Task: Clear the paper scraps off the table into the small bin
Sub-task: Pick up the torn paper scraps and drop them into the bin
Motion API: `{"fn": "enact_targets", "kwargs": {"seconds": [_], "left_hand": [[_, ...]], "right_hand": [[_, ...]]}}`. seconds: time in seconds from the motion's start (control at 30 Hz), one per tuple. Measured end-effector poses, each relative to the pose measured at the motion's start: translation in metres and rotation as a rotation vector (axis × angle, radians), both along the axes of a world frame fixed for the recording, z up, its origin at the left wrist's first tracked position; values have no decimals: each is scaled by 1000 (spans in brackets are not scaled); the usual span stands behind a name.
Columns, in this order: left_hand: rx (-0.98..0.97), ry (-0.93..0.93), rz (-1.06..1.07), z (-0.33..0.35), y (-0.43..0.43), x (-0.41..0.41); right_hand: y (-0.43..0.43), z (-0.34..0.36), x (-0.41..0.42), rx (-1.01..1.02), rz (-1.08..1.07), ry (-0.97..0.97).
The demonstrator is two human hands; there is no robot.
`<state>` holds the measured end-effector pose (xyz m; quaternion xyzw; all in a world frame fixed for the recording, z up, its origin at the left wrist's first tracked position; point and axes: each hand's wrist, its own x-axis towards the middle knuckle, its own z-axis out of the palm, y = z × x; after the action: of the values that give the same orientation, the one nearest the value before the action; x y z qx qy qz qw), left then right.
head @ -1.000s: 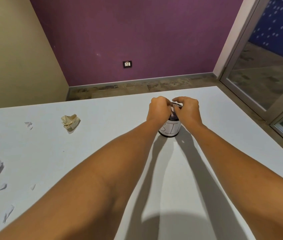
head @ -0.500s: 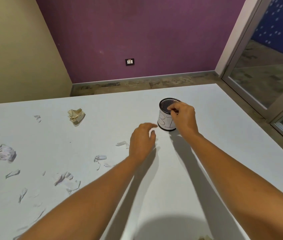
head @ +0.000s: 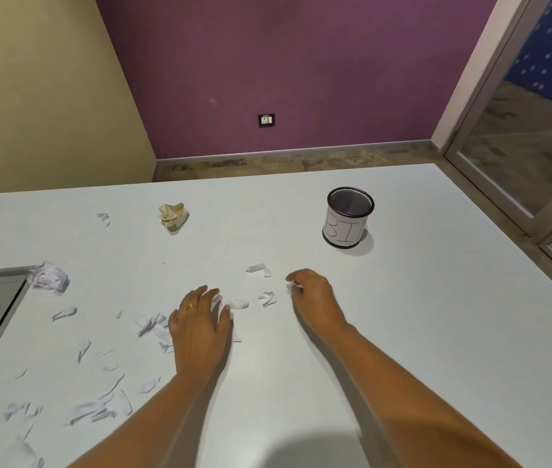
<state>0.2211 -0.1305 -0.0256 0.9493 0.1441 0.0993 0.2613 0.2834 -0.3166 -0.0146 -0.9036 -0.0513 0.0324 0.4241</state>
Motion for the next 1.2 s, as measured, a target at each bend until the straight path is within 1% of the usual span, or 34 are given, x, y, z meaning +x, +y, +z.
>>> {"fn": "enact_targets", "kwargs": {"seconds": [0.1,0.17,0.33,0.43,0.63,0.77,0.87,1.0,1.07,1.13,1.2], "left_hand": [[117,1,2,-5,7,-13],[165,9,8,-10,10,-18],[133,62,38,-22,13,-17],[162,107,33,-25,12,-16],[188,130,38,-27,10,-15],[196,137,33,-27,9,-15],[190,142,38,-27,8,-15],[197,152,33,-25,9,-15],[190,146,34,-25,9,-15],[185,148,33,-25,9,-15],[188,155,35,-26,9,-15]], "right_hand": [[14,-11,-13,-87,123,-14],[22,-14,-17,-119,155,-38],[30,-19,-18,-257,221,-122],[30,-22,-16,-271,220,-153],[36,-20,-11,-254,146,-185],[29,-7,-2,-165,65,-199],[15,13,16,-119,-10,-257],[-11,47,56,-220,-90,-373],[-24,62,73,-264,-175,-400],[-37,71,86,-301,-274,-385],[-47,75,95,-275,-377,-305]]}}
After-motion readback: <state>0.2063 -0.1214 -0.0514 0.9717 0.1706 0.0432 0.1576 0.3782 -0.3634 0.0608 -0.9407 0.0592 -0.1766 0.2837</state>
